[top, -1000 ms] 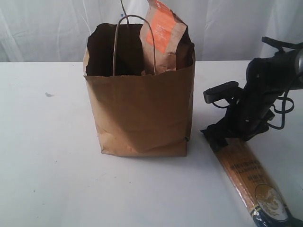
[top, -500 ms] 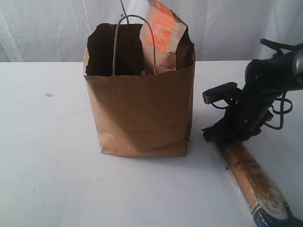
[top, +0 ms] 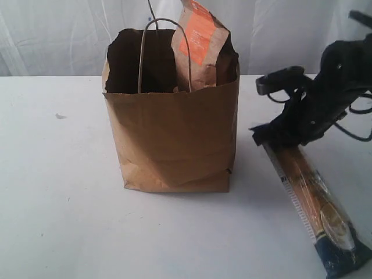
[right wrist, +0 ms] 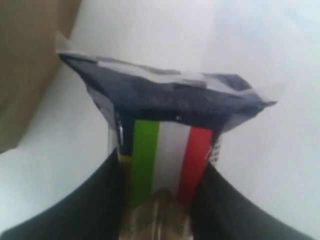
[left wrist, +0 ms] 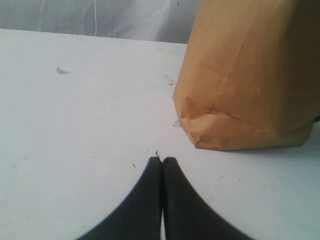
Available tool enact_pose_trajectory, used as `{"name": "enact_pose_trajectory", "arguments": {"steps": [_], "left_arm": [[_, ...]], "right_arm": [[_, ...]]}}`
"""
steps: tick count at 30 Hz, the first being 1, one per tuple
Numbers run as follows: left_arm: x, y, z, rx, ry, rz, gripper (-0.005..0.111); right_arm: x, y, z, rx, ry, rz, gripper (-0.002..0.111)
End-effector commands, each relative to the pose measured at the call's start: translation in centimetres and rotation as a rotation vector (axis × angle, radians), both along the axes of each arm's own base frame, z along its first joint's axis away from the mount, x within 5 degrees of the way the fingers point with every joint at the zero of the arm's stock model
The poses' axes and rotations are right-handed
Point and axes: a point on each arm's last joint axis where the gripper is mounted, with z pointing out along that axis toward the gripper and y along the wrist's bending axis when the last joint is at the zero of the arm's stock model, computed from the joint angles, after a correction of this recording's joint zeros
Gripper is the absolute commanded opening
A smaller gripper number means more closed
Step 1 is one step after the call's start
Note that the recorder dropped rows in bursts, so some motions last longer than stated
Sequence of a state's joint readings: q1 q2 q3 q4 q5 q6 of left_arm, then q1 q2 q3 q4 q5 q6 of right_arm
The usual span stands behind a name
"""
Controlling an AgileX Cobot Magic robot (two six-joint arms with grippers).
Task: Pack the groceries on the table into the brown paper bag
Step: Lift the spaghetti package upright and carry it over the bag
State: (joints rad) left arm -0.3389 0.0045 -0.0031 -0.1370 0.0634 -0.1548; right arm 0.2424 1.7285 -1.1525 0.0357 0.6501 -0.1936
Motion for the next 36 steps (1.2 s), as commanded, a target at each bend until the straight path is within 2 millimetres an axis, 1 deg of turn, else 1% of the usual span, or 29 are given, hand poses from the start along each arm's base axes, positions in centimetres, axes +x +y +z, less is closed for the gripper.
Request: {"name": "enact_pose_trajectory", "arguments": {"steps": [1, 8, 12, 18, 19, 24, 29, 30, 31, 32, 33, 34, 36], "left_arm": [[0.0, 0.0, 0.0, -0.014, 0.0, 0.001, 0.0], [0.0, 0.0, 0.0, -0.014, 0.0, 0.001, 0.0], [0.0, 0.0, 0.0, -0.014, 0.0, 0.001, 0.0], [0.0, 0.0, 0.0, -0.014, 0.0, 0.001, 0.0], [0.0, 0.0, 0.0, -0.014, 0.0, 0.001, 0.0], [0.0, 0.0, 0.0, -0.014, 0.0, 0.001, 0.0], [0.0, 0.0, 0.0, -0.014, 0.0, 0.001, 0.0], [0.0, 0.0, 0.0, -0.014, 0.0, 0.001, 0.0], [0.0, 0.0, 0.0, -0.014, 0.0, 0.001, 0.0], [0.0, 0.0, 0.0, -0.014, 0.0, 0.001, 0.0], [0.0, 0.0, 0.0, -0.014, 0.0, 0.001, 0.0], [0.0, 0.0, 0.0, -0.014, 0.0, 0.001, 0.0], [0.0, 0.0, 0.0, -0.014, 0.0, 0.001, 0.0]], "right_arm": [[-1.5, -0.5, 5.2, 0.037, -0.168, -0.001, 0.0], [-5.2, -1.2, 12.2, 0.127, -0.372, -0.014, 0.0], [-7.7, -1.4, 15.4, 0.168, -0.475, 0.004, 0.0], [-11.0, -0.6, 19.8, 0.224, -0.605, 0.069, 0.0], [-11.6, -0.4, 20.8, 0.239, -0.636, 0.085, 0.0], [-13.3, 0.2, 24.6, 0.283, -0.718, 0.138, 0.0], [-15.0, 0.7, 28.8, 0.341, -0.827, 0.188, 0.0], [-15.5, 0.7, 30.3, 0.359, -0.871, 0.199, 0.0], [-15.6, 0.8, 30.9, 0.365, -0.88, 0.205, 0.0], [-16.0, 0.9, 32.2, 0.386, -0.914, 0.214, 0.0], [-16.2, 0.9, 32.7, 0.395, -0.929, 0.219, 0.0], [-16.5, 1.0, 33.7, 0.408, -0.958, 0.23, 0.0], [-16.5, 1.4, 34.9, 0.422, -0.991, 0.247, 0.0]]}}
